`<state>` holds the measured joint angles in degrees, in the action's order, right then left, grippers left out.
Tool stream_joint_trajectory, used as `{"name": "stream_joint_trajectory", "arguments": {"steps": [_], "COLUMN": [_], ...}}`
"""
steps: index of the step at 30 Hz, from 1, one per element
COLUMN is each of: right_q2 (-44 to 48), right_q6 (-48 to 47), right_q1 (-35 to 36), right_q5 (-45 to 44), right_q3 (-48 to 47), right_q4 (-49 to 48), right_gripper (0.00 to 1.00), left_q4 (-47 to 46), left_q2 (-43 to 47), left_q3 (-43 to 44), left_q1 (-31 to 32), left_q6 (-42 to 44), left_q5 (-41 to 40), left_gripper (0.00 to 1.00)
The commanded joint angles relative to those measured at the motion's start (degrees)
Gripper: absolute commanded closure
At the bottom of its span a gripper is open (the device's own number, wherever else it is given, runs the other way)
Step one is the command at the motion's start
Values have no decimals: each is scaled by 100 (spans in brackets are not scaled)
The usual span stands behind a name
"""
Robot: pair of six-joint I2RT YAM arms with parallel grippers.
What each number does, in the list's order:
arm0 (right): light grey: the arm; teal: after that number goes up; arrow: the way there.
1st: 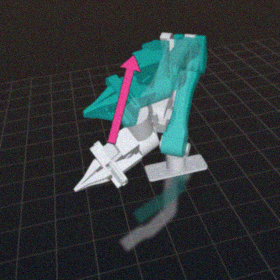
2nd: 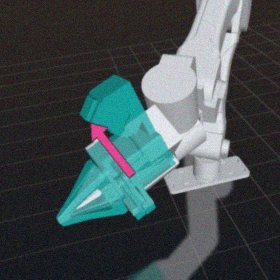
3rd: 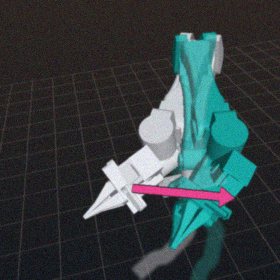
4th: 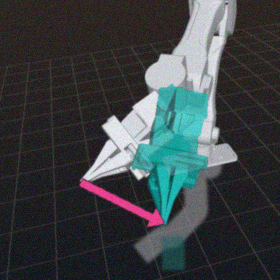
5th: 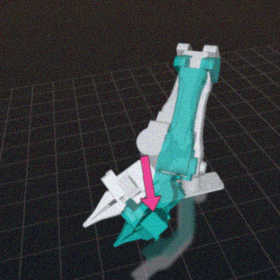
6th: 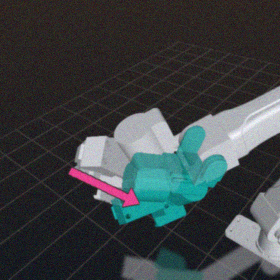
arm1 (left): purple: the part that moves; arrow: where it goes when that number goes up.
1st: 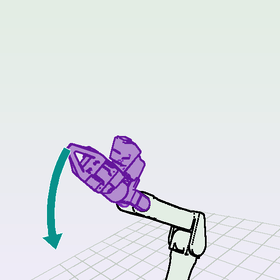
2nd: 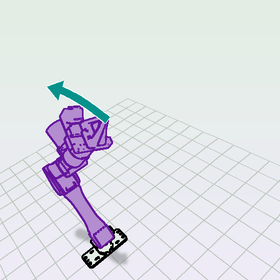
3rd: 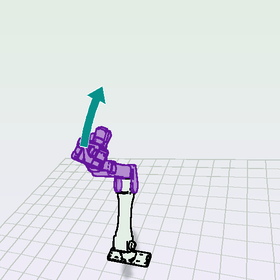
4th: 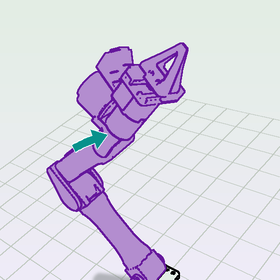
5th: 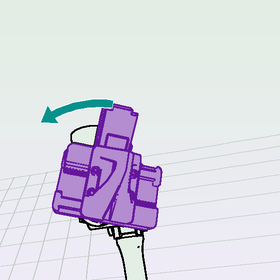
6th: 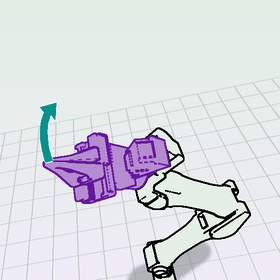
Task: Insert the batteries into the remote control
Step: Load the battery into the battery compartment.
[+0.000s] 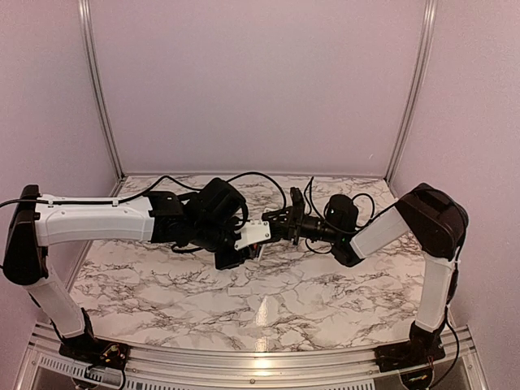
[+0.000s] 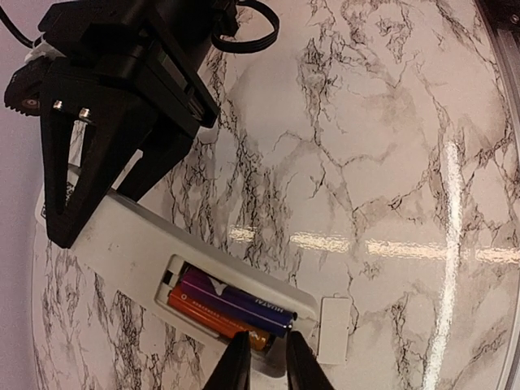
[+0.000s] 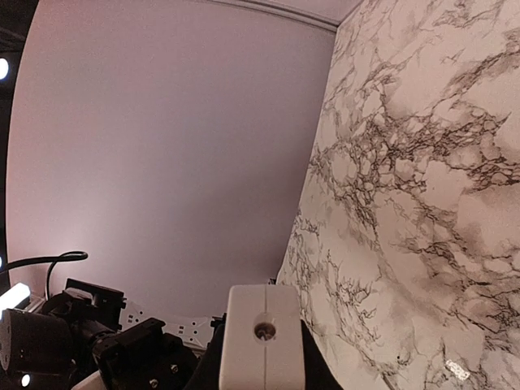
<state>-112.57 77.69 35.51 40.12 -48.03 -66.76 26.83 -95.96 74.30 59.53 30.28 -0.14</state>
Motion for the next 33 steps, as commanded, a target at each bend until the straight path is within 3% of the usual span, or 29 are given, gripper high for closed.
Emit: {"name": "stream_joint_trajectory", "arguments": {"steps": [1, 14, 23, 33], "right_q2": [210, 205, 223, 227], "right_q6": [11, -35, -35, -35], "right_q1": [75, 79, 79, 89], "right_q5": [93, 92, 115, 162], "right_q3": [-4, -66, -96, -155], "right_q4": [-197, -93, -43, -15], "right_gripper": [100, 100, 100, 100], "left_q4": [-2, -48, -234, -371], "left_q2": [77, 632, 672, 421], "left_q3": [20, -281, -312, -244], "left_q1": [11, 14, 19, 24], "left_q6": [36, 286, 801, 1192], "left_q5": [-153, 173, 812, 808], "left_gripper": [81, 58, 66, 71]}}
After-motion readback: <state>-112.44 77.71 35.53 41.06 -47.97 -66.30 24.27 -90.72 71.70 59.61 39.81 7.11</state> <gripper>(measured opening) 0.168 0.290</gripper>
